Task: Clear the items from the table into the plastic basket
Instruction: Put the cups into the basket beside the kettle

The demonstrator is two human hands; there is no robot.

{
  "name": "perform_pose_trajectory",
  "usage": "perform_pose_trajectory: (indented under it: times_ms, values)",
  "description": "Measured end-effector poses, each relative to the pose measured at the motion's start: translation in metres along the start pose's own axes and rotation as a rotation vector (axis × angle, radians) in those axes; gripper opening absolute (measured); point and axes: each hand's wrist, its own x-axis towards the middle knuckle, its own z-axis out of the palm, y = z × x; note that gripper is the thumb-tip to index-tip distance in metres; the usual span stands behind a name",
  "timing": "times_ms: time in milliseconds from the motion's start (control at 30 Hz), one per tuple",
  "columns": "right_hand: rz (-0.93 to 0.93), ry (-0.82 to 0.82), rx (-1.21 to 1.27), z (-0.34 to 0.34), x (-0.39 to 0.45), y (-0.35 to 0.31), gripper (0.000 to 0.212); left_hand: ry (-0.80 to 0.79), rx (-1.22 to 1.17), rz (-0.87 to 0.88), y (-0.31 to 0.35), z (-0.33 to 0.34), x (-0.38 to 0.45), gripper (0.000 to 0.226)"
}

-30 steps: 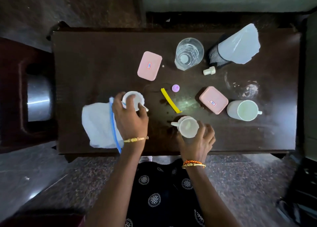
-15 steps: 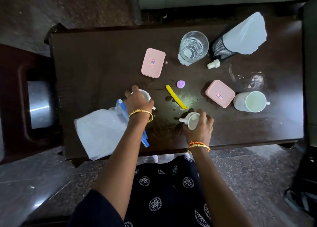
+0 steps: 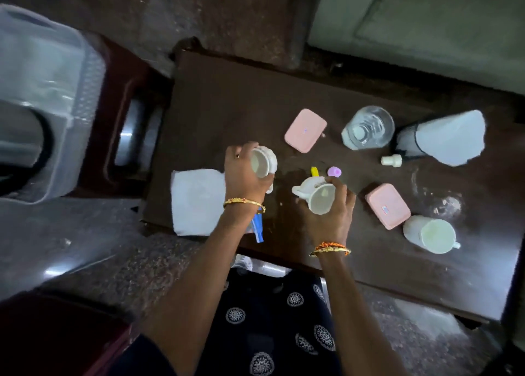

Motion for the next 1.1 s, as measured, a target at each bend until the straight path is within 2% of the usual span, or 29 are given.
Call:
perform_pose_trajectory:
  times_ms: [133, 300, 500, 633, 800, 967, 1100]
  values:
    - [-0.208, -0.058, -0.005, 0.025, 0.021, -0.056, 0.061, 0.096, -0.114, -0.025, -0.009, -0.047, 0.013, 0.066]
    - [-0.379, -0.140, 0.101, 0.094, 0.039, -0.153, 0.060, 0.294, -0.185, -0.030, -0.050, -0.132, 0.054, 0.068]
    - [-0.592, -0.326, 0.162, 0.198, 0.046, -0.270, 0.065, 0.497, 0.002, 0.013, -0.117, -0.249, 0.148, 0.058]
    - [-0.735, -0.475, 0.064, 0.264, 0.050, -0.339, 0.071, 0.510, 0.154, -0.125, -0.165, -0.311, 0.218, 0.060]
    - [-0.944, -0.554, -0.232, 0.334, 0.051, -0.381, 0.079, 0.456, 0.050, -0.274, -0.208, -0.329, 0.271, 0.054]
    - [-1.086, -0.546, -0.407, 0.378, 0.058, -0.381, 0.068, 0.382, -0.030, -0.193, -0.235, -0.317, 0.286, 0.060]
    - [-1.167, -0.542, -0.591, 0.398, 0.070, -0.382, 0.072, 0.521, -0.081, -0.255, -0.246, -0.310, 0.297, 0.053]
